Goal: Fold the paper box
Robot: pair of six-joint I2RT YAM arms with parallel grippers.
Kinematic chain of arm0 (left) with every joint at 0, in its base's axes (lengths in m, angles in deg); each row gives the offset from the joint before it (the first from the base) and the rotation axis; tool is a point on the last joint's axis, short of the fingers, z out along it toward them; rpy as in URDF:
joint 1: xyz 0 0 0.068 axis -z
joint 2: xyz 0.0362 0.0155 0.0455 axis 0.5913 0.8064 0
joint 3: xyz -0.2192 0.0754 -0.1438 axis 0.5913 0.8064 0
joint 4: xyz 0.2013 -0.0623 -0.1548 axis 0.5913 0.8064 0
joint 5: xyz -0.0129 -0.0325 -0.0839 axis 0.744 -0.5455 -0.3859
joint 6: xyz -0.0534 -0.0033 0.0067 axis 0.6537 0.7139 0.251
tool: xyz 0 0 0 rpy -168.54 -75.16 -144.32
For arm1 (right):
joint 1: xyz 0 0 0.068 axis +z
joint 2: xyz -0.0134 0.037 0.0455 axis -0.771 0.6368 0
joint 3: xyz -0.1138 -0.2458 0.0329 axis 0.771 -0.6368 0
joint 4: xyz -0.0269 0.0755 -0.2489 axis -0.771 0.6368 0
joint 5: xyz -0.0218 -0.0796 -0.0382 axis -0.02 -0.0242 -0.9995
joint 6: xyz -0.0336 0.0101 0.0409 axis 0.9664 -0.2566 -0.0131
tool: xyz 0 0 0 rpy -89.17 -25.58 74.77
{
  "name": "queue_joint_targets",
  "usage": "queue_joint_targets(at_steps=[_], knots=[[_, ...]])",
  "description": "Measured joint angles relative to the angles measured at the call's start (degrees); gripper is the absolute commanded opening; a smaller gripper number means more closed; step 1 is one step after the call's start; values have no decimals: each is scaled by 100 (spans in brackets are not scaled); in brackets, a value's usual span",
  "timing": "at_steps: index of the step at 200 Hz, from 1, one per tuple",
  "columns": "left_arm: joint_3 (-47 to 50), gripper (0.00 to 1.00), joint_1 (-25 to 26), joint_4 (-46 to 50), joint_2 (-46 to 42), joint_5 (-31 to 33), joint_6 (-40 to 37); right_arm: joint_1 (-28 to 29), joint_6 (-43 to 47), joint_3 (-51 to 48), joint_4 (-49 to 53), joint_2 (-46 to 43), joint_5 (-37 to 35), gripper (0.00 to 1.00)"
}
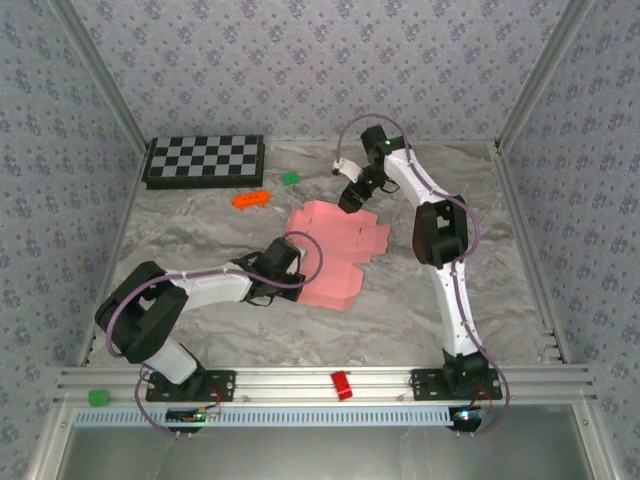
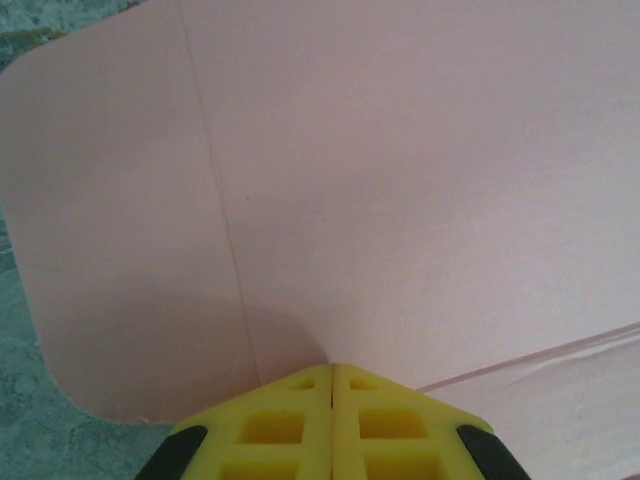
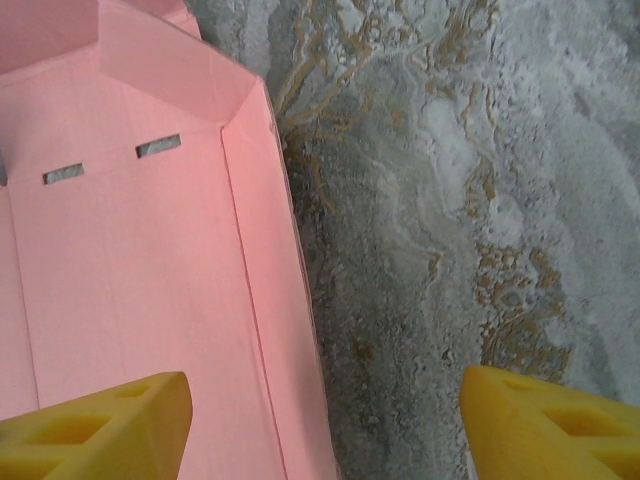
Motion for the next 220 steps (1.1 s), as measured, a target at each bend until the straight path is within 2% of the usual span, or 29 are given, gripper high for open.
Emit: queue_joint_targets(at_steps=[94,132,146,196,220], knots=[[-9,7,0,20,-2,0,-39,-44,-103,140,367,323,245,62],[-9,6,0,22,-2,0,-39,-44,-90,212,431,323,258,45],[-11,6,0,22,-2,2,-39,-44,-96,212,461,323,275,42],[-22,6,0,48,-2,2,-39,-44,-70,212,584,326,289,43],[-22,6,0,50,-2,2,-39,-44,-17,212,603,326,293,36]])
